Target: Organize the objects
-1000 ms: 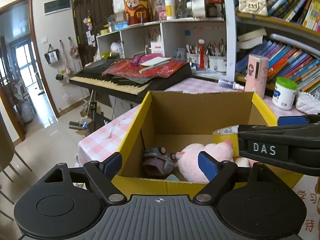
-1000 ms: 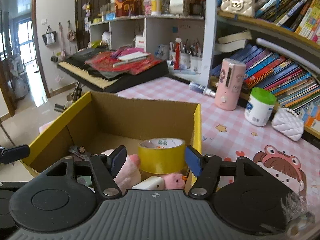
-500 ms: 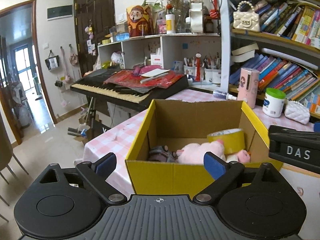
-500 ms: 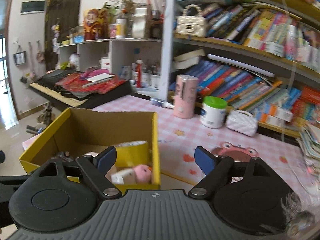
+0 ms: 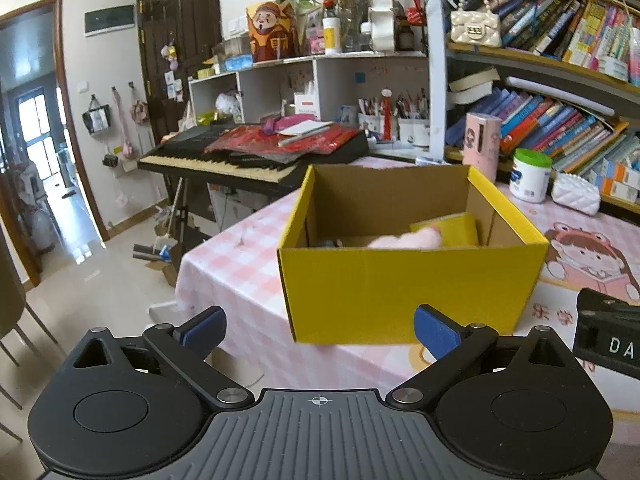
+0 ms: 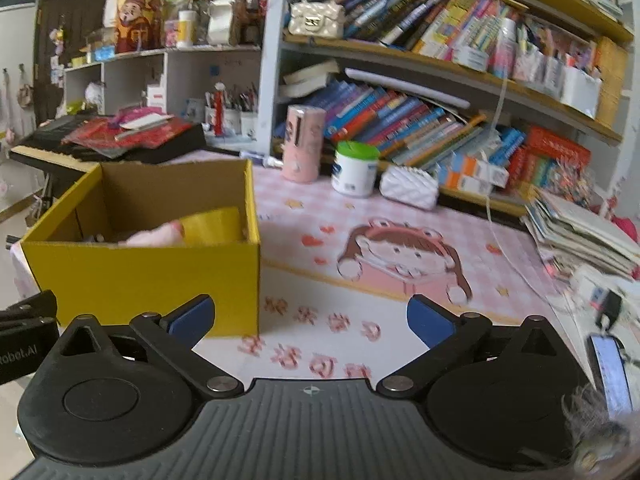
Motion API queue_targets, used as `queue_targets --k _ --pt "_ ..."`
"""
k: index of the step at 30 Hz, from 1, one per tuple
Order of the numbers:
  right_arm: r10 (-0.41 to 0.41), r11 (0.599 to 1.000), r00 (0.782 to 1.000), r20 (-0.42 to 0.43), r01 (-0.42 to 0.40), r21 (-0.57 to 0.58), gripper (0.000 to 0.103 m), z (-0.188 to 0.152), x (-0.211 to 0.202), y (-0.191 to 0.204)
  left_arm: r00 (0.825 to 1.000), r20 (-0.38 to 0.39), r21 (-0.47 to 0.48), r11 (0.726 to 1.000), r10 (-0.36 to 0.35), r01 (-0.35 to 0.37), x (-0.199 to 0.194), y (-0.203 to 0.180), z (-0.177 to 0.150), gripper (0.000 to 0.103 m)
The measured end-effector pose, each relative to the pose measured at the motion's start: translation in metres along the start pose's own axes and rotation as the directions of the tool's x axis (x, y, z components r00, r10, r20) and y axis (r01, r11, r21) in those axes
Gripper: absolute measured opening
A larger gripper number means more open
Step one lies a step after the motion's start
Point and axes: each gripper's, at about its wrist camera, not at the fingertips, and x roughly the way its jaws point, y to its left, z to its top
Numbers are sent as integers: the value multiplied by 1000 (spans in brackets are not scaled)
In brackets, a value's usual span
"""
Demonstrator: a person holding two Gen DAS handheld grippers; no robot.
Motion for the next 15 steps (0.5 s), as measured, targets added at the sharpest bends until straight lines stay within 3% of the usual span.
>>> queue_targets --k 10,15 --pt "-81 995 994 -68 85 60 103 -34 -26 -24 991 -34 57 990 -129 131 -16 -19 -18 102" --pt "-130 984 986 -105 141 104 103 -43 -33 -40 987 -38 102 982 -159 162 -23 -34 -22 102"
